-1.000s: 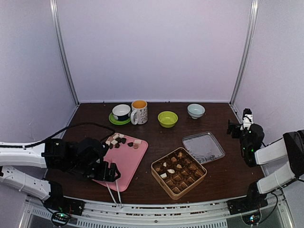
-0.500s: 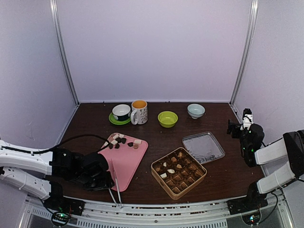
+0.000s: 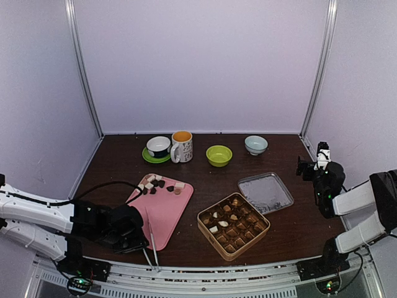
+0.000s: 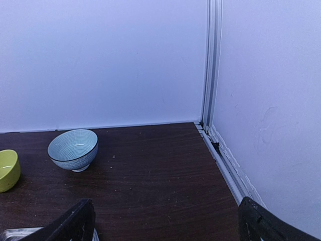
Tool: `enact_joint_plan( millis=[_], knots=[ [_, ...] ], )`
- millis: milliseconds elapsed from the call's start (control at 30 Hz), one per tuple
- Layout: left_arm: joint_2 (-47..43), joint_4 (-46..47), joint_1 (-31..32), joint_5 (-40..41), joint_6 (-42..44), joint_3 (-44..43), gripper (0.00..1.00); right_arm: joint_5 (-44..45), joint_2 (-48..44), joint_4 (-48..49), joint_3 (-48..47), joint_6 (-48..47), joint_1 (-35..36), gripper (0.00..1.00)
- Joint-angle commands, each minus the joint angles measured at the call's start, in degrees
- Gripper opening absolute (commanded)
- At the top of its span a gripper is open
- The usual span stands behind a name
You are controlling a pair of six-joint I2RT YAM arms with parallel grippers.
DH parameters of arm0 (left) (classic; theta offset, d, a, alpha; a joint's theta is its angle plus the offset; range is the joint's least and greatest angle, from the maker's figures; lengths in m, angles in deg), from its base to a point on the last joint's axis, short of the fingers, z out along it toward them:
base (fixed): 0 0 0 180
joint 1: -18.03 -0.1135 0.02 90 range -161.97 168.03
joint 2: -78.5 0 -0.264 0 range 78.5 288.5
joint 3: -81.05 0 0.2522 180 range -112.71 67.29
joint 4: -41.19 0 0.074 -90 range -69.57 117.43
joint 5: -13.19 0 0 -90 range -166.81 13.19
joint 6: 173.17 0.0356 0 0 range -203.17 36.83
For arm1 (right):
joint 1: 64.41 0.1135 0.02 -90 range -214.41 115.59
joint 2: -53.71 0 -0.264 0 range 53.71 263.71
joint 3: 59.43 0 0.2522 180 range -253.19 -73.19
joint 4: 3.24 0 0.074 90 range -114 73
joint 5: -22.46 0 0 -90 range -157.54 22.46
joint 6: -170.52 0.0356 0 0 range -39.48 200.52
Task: Pack the chocolate
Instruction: Pick up the clamp from the plate, then place the clamp on the plate.
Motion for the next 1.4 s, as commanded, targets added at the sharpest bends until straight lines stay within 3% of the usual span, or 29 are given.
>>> enact_joint_plan(
  millis=[0, 167, 567, 700, 933, 1200, 1367],
  knots=[
    [0.85, 1.03, 0.16, 0.41, -0.74, -0.27, 0.33, -0.21, 0.12, 0.75, -0.86, -0.31, -0.11, 1.0],
    [0.42, -2.01, 0.16, 2.29, -0.08, -2.09, 0.14, -0.23, 0.08, 0.75, -0.83, -0.31, -0.11, 1.0],
    [-2.53, -4.46, 0.07, 6.22, -0.17, -2.59, 0.0, -0.22, 0.07, 0.74, -0.87, -0.32, -0.11, 1.0],
    [-2.25, -4.88, -2.48, 6.49, 5.37, -3.95, 0.0, -0.21, 0.12, 0.73, -0.85, -0.3, -0.06, 1.0],
    [-0.99, 1.91, -11.22, -0.48, 23.32, -4.08, 0.0, -0.21, 0.07, 0.75, -0.79, -0.31, -0.11, 1.0],
    [8.23, -0.96, -11.86, -7.17, 35.63, -10.15, 0.0, -0.21, 0.11, 0.75, -0.86, -0.23, -0.11, 1.0],
    [11.31, -1.62, -13.05, -8.69, 38.16, -11.02, 0.02, -0.21, 0.07, 0.75, -0.83, -0.31, -0.11, 1.0]
  ],
)
